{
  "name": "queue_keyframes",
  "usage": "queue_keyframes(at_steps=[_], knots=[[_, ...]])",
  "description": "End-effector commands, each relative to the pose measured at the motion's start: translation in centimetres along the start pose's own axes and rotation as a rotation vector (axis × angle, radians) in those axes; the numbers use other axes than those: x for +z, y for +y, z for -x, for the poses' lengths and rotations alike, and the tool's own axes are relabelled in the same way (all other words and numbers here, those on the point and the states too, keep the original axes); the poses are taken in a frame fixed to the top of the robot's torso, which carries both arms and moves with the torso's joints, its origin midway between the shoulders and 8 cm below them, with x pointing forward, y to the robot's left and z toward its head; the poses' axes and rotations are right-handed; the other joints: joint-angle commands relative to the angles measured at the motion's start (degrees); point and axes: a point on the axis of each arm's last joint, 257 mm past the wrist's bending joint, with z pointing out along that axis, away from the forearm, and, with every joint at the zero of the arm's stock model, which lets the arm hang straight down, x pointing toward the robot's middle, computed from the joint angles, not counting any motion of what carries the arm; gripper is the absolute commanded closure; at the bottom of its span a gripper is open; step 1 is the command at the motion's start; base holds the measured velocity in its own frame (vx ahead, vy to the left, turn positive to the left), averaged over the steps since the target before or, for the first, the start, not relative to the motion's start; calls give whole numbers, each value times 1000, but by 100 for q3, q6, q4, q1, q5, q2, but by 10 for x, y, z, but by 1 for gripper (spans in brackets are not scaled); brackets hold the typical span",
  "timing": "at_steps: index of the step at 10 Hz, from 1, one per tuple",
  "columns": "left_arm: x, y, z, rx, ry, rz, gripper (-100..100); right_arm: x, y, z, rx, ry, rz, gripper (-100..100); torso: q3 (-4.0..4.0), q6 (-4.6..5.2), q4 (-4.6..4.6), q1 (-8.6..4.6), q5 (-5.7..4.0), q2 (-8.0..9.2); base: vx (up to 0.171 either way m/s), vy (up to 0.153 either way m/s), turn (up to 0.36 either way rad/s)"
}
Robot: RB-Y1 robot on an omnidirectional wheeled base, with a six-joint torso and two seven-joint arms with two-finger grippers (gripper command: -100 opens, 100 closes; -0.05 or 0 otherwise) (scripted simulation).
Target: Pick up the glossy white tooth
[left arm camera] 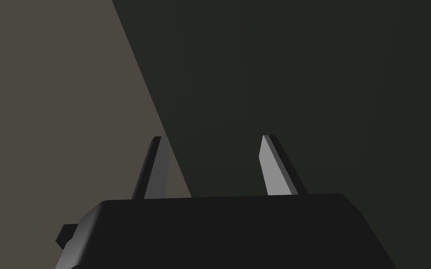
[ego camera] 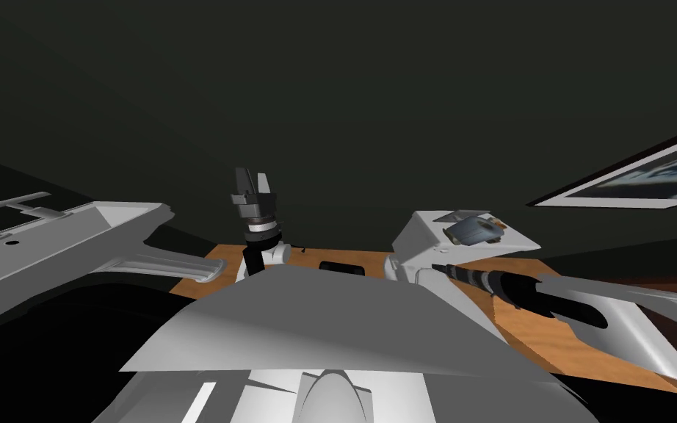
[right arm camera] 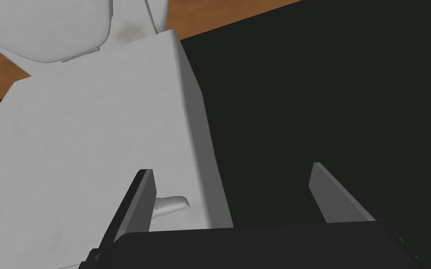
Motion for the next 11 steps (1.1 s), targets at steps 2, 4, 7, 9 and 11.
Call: queue_keyframes(at_steps=[2,4,7,9,11], knots=[[0,0,0,0,0,0,0,0,-2,2,-11,4,-8,-100,3,1,1,-4,-1,5,8,4,-3],[0,0,0,0,0,0,0,-7,-18,14,-14,-2,-56,-100,9,1,4,-8,-2,15,10,9,32],[0,0,0,0,0,0,0,-22,-47,34,-49,-9,-147,-100,-1,-1,0,2,2,-3,45,23,46],[0,0,0,0,0,0,0,-30,-59,43,-65,-13,-187,-100,-3,0,-1,1,0,-4,37,19,37],[0,0,0,0,0,0,0,-37,-70,52,-80,-17,-224,-100,1,1,0,-1,-1,2,25,16,24]])
